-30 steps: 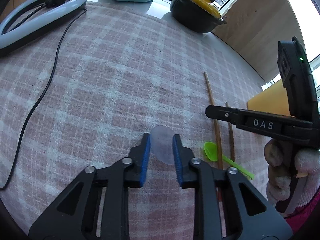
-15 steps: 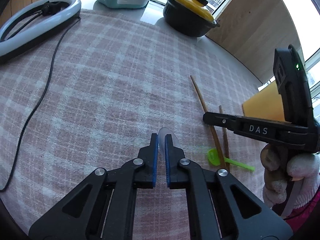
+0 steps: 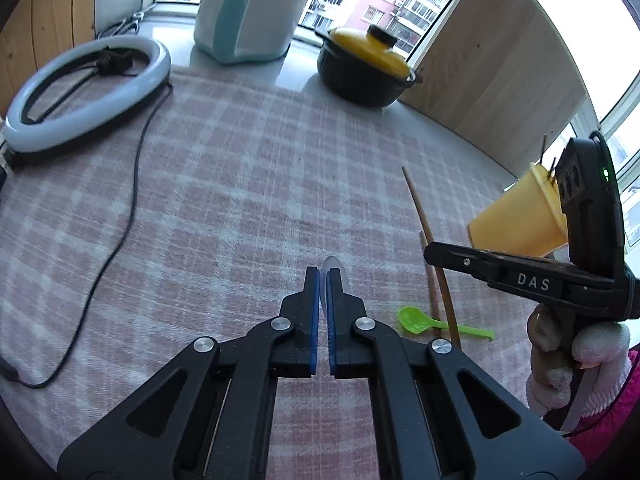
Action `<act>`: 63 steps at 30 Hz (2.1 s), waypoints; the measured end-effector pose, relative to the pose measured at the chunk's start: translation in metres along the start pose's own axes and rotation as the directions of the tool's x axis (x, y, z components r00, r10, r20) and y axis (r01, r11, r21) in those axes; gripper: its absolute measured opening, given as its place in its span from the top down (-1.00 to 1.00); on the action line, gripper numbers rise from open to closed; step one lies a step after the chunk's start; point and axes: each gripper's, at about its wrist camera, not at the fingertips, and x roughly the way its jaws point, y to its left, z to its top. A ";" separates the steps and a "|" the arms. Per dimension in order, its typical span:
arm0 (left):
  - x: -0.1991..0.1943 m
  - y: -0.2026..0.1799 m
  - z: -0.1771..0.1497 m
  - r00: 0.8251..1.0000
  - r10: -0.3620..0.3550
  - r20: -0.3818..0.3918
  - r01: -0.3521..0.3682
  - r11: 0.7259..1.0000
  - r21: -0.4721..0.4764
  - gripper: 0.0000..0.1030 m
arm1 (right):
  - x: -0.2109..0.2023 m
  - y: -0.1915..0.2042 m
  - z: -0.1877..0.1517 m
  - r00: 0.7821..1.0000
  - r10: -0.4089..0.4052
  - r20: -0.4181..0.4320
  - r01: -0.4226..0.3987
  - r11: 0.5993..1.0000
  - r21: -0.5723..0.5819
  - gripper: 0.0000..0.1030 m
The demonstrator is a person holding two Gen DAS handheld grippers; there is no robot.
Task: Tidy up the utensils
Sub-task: 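Lift the clear spoon and chopstick and carry both toward the yellow container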
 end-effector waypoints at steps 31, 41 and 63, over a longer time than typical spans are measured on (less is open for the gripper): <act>-0.086 -0.096 0.012 0.974 -0.117 0.195 0.091 0.986 0.139 0.99 | -0.185 -0.047 -0.064 0.922 -0.016 0.386 0.001 0.999 0.037 0.93; -0.087 -0.142 0.026 0.957 -0.169 0.238 0.131 0.977 0.168 0.99 | -0.230 -0.090 -0.068 0.887 -0.062 0.457 0.027 0.996 0.082 0.93; -0.078 -0.210 0.085 0.915 -0.170 0.366 0.093 0.972 0.217 0.99 | -0.280 -0.145 -0.031 0.814 -0.083 0.575 0.042 0.996 0.084 0.93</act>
